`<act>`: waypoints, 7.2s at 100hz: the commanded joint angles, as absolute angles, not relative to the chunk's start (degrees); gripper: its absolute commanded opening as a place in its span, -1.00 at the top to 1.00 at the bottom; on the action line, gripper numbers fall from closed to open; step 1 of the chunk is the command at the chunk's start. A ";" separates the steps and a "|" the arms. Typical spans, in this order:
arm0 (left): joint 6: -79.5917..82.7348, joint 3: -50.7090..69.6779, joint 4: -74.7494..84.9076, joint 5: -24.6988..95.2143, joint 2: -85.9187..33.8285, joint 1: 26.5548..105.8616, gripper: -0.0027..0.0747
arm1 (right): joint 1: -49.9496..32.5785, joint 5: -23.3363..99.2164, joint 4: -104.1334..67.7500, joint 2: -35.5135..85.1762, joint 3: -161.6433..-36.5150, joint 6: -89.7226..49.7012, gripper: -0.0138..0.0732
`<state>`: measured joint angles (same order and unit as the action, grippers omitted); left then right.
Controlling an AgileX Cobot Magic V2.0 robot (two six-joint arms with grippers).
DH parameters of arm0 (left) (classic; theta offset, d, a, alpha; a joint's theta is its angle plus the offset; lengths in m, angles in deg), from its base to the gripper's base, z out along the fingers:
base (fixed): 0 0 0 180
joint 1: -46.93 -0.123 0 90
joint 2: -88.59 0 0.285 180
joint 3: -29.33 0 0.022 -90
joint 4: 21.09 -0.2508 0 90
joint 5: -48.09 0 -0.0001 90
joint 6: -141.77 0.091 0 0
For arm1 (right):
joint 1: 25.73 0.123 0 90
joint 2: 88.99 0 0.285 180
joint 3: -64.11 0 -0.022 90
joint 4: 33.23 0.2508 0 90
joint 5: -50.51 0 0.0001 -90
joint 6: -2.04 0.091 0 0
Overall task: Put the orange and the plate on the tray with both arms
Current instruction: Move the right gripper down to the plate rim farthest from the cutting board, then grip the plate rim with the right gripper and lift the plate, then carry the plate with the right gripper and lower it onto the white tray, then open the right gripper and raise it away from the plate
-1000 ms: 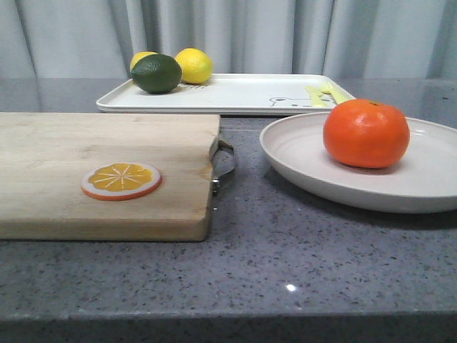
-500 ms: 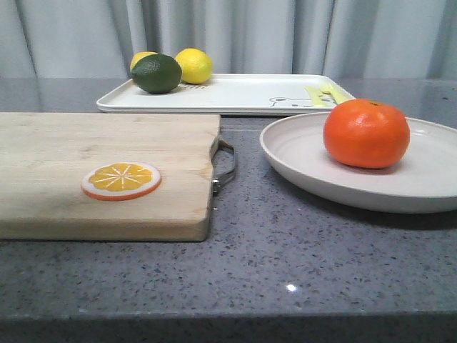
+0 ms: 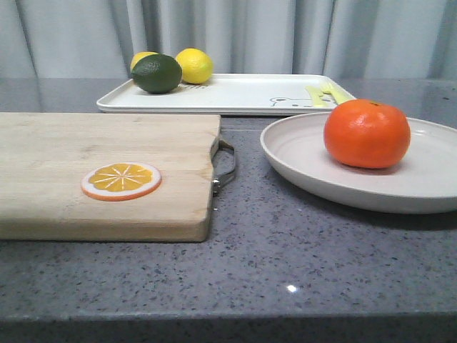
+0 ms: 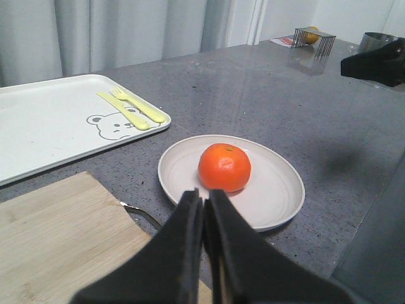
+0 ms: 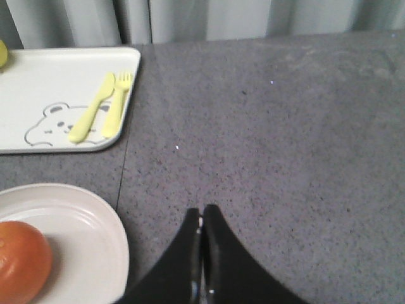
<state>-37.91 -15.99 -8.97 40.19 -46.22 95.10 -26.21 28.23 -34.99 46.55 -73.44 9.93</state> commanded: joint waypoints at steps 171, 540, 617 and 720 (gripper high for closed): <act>-37.73 -14.88 -8.57 43.86 -46.31 94.94 0.98 | -18.23 1.89 -26.00 2.30 -98.96 6.39 0.32; -37.73 -14.99 -8.57 43.86 -46.31 94.94 0.98 | -18.29 -7.27 -6.87 -50.81 -181.85 3.09 0.83; -37.73 -14.99 -8.57 43.86 -46.31 94.94 0.98 | -18.29 -6.43 -7.36 -51.07 -181.85 3.09 0.83; -37.73 -14.99 -8.57 43.86 -46.31 94.94 0.98 | -18.29 -9.27 -7.54 -47.98 -183.57 3.00 0.23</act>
<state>-37.91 -16.58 -8.97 39.74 -46.22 95.10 -18.16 -10.43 -8.41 -54.38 -181.38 3.20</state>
